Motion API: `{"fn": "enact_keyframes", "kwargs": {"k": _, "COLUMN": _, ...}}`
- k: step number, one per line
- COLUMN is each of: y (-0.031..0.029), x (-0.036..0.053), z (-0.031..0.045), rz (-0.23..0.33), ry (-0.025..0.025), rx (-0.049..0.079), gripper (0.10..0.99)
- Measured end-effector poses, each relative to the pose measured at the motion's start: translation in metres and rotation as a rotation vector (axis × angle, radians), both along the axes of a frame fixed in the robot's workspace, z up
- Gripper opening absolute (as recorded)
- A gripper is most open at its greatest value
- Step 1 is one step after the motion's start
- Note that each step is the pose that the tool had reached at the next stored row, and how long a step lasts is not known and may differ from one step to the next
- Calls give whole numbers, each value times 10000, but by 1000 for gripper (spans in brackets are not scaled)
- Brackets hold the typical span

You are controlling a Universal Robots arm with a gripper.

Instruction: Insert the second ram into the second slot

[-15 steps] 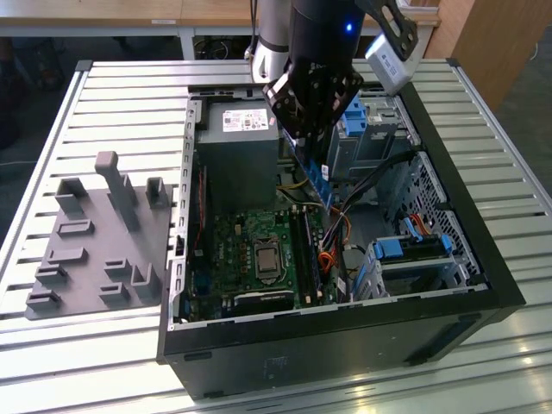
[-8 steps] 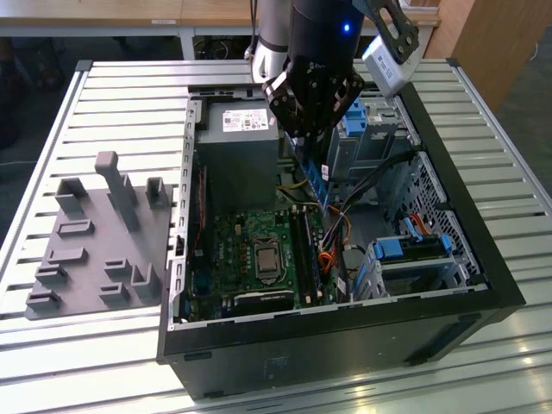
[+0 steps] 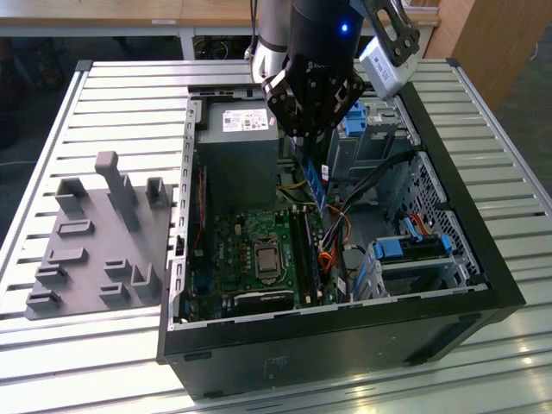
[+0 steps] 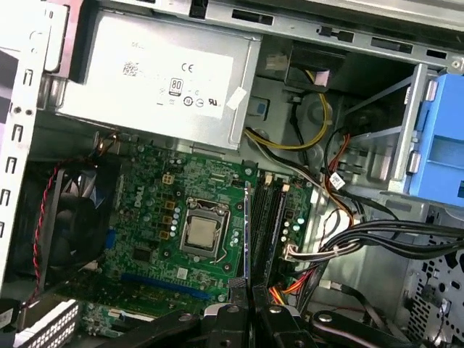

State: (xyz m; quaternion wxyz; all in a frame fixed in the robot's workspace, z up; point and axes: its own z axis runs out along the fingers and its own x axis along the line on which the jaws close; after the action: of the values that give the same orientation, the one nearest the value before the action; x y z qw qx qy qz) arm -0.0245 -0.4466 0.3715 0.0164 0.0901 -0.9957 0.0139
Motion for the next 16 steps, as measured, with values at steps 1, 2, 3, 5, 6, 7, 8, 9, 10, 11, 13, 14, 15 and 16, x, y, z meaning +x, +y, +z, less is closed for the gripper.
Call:
{"fn": "enact_keyframes", "kwargs": {"k": 1, "y": 0, "x": 0, "z": 0, "rz": -87, "ry": 0, "rx": -3, "gripper": 141}}
{"fn": "enact_keyframes", "kwargs": {"k": 2, "y": 0, "x": 0, "z": 0, "rz": -177, "ry": 0, "rx": -5, "gripper": 141}}
{"fn": "enact_keyframes", "kwargs": {"k": 3, "y": 0, "x": 0, "z": 0, "rz": -260, "ry": 0, "rx": -7, "gripper": 141}}
{"fn": "enact_keyframes", "kwargs": {"k": 5, "y": 0, "x": 0, "z": 0, "rz": -442, "ry": 0, "rx": -13, "gripper": 141}}
{"fn": "enact_keyframes", "kwargs": {"k": 6, "y": 0, "x": 0, "z": 0, "rz": -531, "ry": 0, "rx": -18, "gripper": 141}}
{"fn": "enact_keyframes", "kwargs": {"k": 7, "y": 0, "x": 0, "z": -1, "rz": -613, "ry": 0, "rx": -21, "gripper": 141}}
{"fn": "enact_keyframes", "kwargs": {"k": 8, "y": 0, "x": 0, "z": 0, "rz": -693, "ry": 0, "rx": -26, "gripper": 141}}
{"fn": "enact_keyframes", "kwargs": {"k": 9, "y": 0, "x": 1, "z": -1, "rz": -779, "ry": 0, "rx": -31, "gripper": 141}}
{"fn": "enact_keyframes", "kwargs": {"k": 10, "y": 0, "x": 1, "z": -1, "rz": -857, "ry": -1, "rx": -36, "gripper": 141}}
{"fn": "enact_keyframes", "kwargs": {"k": 11, "y": 0, "x": 1, "z": -1, "rz": -937, "ry": -1, "rx": -42, "gripper": 141}}
{"fn": "enact_keyframes", "kwargs": {"k": 13, "y": 0, "x": 1, "z": -1, "rz": -1099, "ry": -1, "rx": -57, "gripper": 141}}
{"fn": "enact_keyframes", "kwargs": {"k": 14, "y": 0, "x": 1, "z": -1, "rz": -1174, "ry": -1, "rx": -63, "gripper": 141}}
{"fn": "enact_keyframes", "kwargs": {"k": 15, "y": 0, "x": 1, "z": -1, "rz": -1254, "ry": -2, "rx": -71, "gripper": 141}}
{"fn": "enact_keyframes", "kwargs": {"k": 16, "y": 0, "x": 1, "z": -1, "rz": -1327, "ry": -1, "rx": -80, "gripper": 141}}
